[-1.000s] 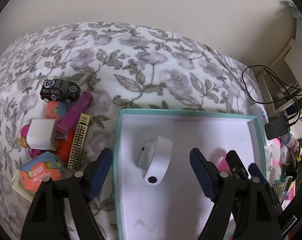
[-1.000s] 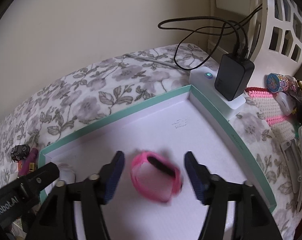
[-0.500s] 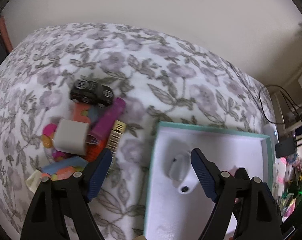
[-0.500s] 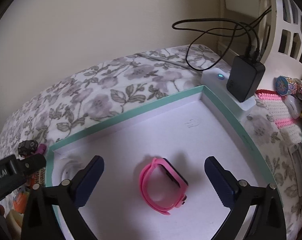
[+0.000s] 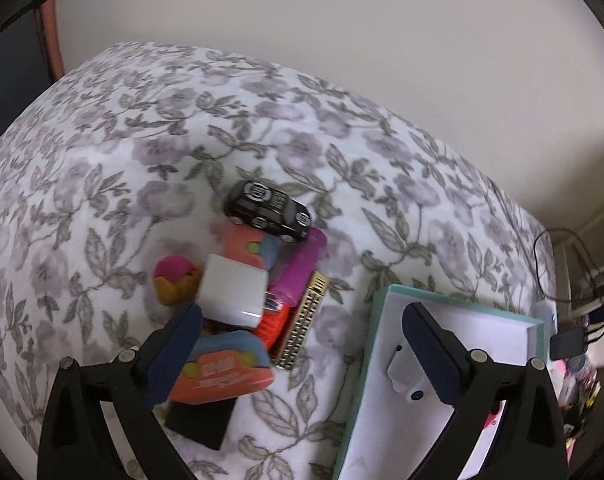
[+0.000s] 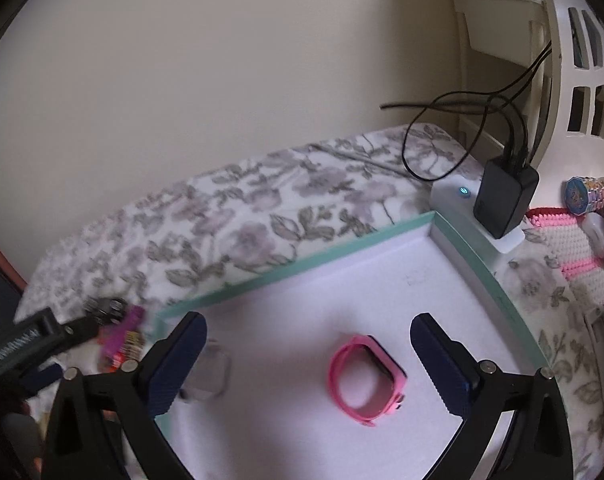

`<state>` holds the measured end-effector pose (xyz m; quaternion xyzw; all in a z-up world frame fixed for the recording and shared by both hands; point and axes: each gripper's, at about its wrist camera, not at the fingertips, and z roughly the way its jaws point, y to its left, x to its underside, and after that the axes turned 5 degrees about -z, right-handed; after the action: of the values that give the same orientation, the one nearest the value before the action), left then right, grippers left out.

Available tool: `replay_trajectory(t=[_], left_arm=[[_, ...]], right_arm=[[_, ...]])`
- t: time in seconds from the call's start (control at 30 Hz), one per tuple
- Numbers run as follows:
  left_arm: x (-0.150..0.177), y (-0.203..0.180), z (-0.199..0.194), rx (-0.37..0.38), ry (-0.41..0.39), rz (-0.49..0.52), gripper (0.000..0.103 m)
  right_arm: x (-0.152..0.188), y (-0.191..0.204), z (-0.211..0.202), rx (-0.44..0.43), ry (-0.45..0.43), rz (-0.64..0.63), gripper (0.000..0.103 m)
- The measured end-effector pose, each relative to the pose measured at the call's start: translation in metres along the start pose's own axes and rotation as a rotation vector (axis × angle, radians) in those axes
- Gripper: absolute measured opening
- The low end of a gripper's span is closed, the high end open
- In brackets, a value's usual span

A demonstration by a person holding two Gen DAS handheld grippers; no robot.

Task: Organize rigid objects
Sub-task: 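Move both tools back toward the object pile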

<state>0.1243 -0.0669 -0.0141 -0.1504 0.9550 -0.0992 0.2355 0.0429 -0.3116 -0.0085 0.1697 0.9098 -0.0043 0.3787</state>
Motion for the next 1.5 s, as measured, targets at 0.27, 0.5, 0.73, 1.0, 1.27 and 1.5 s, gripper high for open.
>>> replay_trajectory(t=[0.27,0.5,0.73,1.0,1.27,1.5], left_arm=[[-0.007,0.021,-0.038,-0.076,-0.070,-0.023,0.100],[-0.003,0.055,-0.068,-0.102,-0.172,-0.027,0.100],[-0.011,0.093,-0.066,-0.108,-0.157,-0.068,0.100],[-0.006,0.119,-0.035,-0.201,-0.020,-0.076,0.100],[0.003,0.151,-0.004,-0.246,0.125,-0.213,0.100],[0.010,0.163,0.006,-0.262,0.171,-0.291,0.100]], right_arm=[[-0.010,0.029,-0.043,0.029,-0.137,-0.047,0.103],[-0.009,0.063,-0.060,-0.068,-0.147,-0.132,0.103],[0.003,0.114,-0.046,-0.131,-0.052,-0.251,0.103],[0.026,0.156,-0.018,-0.205,0.101,-0.278,0.103],[0.054,0.174,0.006,-0.239,0.219,-0.285,0.103],[0.076,0.182,0.022,-0.257,0.305,-0.318,0.099]])
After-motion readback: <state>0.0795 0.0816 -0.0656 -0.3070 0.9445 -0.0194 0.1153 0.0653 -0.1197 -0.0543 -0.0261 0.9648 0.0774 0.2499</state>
